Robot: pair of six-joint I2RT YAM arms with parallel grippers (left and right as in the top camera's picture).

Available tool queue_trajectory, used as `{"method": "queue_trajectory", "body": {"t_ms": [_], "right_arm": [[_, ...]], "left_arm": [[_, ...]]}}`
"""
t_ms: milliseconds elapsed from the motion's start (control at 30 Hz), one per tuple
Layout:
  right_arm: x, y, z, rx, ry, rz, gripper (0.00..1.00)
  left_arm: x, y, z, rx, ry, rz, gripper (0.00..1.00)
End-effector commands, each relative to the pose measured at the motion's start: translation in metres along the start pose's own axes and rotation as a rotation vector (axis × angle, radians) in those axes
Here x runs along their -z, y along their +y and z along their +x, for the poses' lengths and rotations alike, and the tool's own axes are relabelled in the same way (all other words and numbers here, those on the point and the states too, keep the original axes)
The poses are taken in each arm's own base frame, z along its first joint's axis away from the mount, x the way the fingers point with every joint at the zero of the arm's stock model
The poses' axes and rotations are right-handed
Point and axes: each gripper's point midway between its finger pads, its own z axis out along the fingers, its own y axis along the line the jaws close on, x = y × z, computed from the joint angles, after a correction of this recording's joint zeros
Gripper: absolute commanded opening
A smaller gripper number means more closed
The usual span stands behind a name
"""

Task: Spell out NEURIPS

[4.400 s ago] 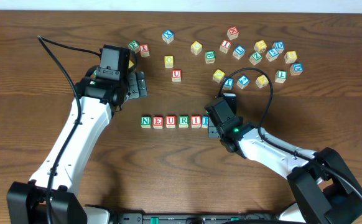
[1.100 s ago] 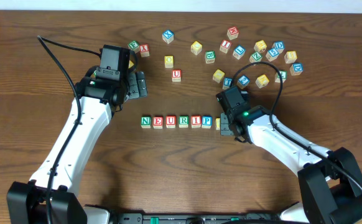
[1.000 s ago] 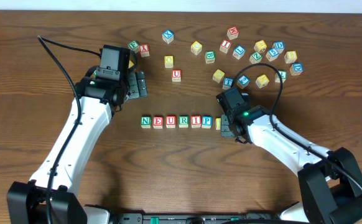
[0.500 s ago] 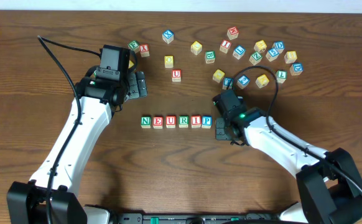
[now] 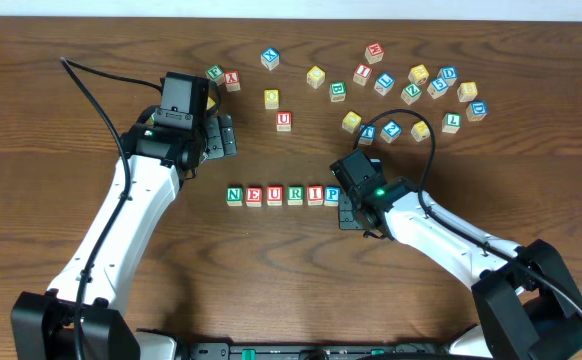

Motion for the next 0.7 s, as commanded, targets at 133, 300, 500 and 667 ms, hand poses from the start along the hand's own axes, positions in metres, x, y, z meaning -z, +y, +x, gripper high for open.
{"method": "queue_trajectory", "body": {"t_ms": [133,300,500,667], "right_arm": [[0.0104,0.0021,-0.0190,-0.021,-0.085,0.005,0.01],[0.0107,0.0044,-0.0228,-0.020,-0.100,-0.004,0.01],[0.0106,0.0033,-0.0216,-0.019,-0.095,0.001,0.01],[0.0100,0.0018,-0.0141,-0.015,-0.063,0.004,0.01]], "left_arm": [[0.0124,-0.0015,-0.0141,0.007,-0.045,0.012,0.98],[0.0124,-0.0015,-0.0141,0.007,-0.045,0.012,0.98],[0.0125,-0.0015,-0.0143,0.007,-0.045,0.013,0.98],[0.0124,-0.0015,-0.0141,0.007,-0.045,0.012,0.98]]}}
